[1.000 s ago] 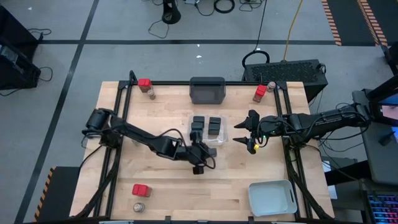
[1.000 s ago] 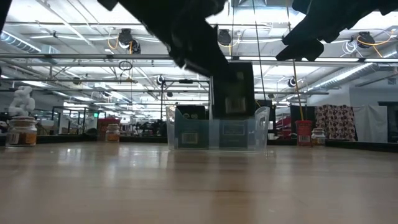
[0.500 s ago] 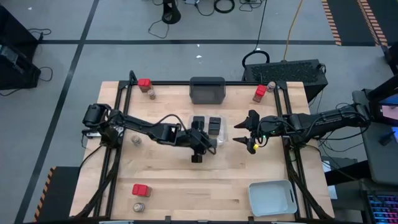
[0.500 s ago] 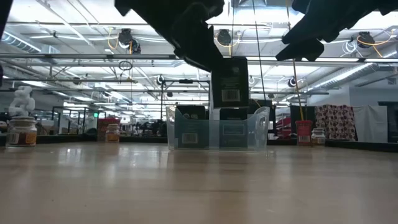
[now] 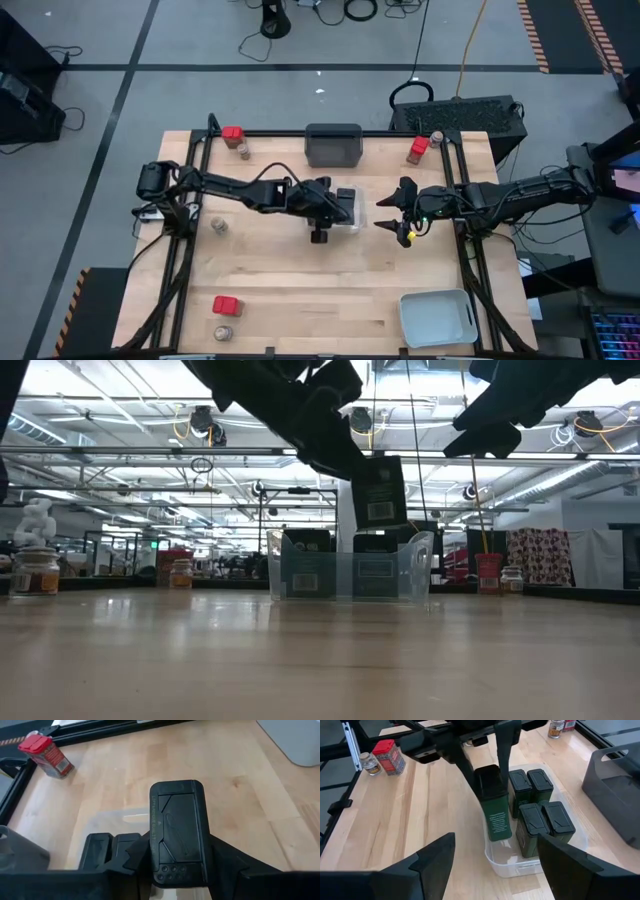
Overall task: Sort spices by type
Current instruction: Put the green seasoning into the transparent bin
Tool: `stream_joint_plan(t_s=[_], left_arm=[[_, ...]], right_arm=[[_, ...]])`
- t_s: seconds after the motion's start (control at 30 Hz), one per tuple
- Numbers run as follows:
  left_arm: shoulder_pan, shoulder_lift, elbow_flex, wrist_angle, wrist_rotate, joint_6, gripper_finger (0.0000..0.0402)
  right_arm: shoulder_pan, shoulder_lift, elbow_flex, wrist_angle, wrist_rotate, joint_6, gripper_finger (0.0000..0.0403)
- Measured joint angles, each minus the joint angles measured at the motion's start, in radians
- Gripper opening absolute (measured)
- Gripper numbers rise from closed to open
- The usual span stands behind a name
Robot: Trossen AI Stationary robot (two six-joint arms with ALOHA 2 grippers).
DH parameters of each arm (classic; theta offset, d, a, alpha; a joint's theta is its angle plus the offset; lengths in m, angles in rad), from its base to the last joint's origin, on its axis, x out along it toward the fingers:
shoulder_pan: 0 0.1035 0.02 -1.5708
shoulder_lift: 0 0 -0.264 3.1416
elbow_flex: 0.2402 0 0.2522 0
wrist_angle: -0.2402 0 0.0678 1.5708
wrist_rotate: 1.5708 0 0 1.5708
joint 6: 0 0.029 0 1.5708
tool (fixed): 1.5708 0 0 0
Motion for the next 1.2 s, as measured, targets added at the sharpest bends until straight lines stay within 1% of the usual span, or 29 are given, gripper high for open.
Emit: stream_joint_plan(t_s=[0.33, 0.7, 0.87, 0.93, 1.2], left_arm=[[0.02, 0.005, 0.0, 0.003, 0.038, 0.007, 0.0145], [0.022, 0.01, -0.001, 0.006, 0.04, 0.01, 0.0146], [0.022, 0.029, -0.008, 0.008, 0.04, 0.01, 0.0146], [0.022, 0.043, -0.006, 0.038, 0.04, 0.01, 0.0146], [0.022, 0.058, -0.007, 0.031, 0.04, 0.028, 0.0146]], right_arm=[[0.0, 0.0, 0.0, 0.0, 0.0, -0.005, 0.0263], [0.0, 0.0, 0.0, 0.0, 0.004, 0.004, 0.0263], [0.0, 0.0, 0.0, 0.002, 0.004, 0.006, 0.0263], [0.0, 0.0, 0.0, 0.004, 0.004, 0.006, 0.0263], [0.0, 0.0, 0.0, 0.009, 0.004, 0.01, 0.0263]])
